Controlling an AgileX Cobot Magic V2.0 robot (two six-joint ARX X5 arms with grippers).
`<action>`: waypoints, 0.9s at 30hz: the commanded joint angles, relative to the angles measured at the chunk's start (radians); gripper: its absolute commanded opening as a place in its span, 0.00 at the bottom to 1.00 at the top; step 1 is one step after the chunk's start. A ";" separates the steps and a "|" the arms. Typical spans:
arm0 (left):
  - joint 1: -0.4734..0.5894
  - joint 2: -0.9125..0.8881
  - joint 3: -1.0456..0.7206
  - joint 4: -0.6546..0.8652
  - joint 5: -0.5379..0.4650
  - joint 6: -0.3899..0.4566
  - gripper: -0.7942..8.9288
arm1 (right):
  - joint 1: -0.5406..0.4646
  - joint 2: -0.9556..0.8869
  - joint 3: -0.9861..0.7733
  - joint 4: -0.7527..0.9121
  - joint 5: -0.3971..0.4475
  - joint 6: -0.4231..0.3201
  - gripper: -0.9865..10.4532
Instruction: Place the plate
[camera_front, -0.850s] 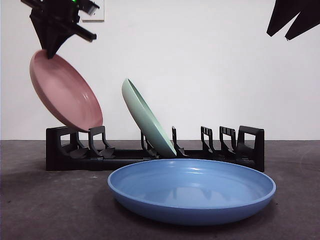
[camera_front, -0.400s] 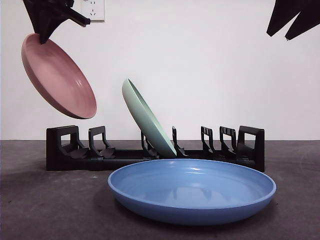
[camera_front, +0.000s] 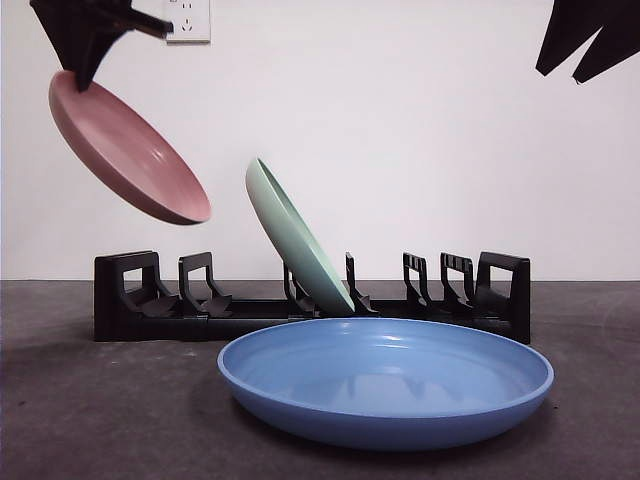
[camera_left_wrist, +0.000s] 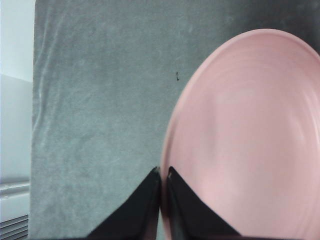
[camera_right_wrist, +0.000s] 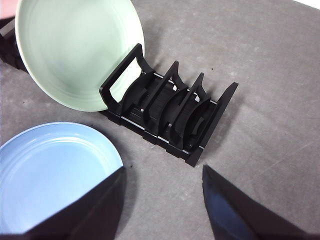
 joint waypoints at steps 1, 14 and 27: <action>0.016 -0.043 0.030 -0.036 0.029 -0.019 0.09 | 0.006 0.008 0.013 0.002 -0.003 0.018 0.30; 0.100 -0.296 0.008 -0.040 0.240 -0.029 0.09 | 0.006 0.008 0.013 -0.005 -0.003 0.032 0.30; 0.082 -0.531 -0.341 -0.042 0.493 -0.038 0.09 | 0.006 0.008 0.013 -0.005 -0.003 0.032 0.30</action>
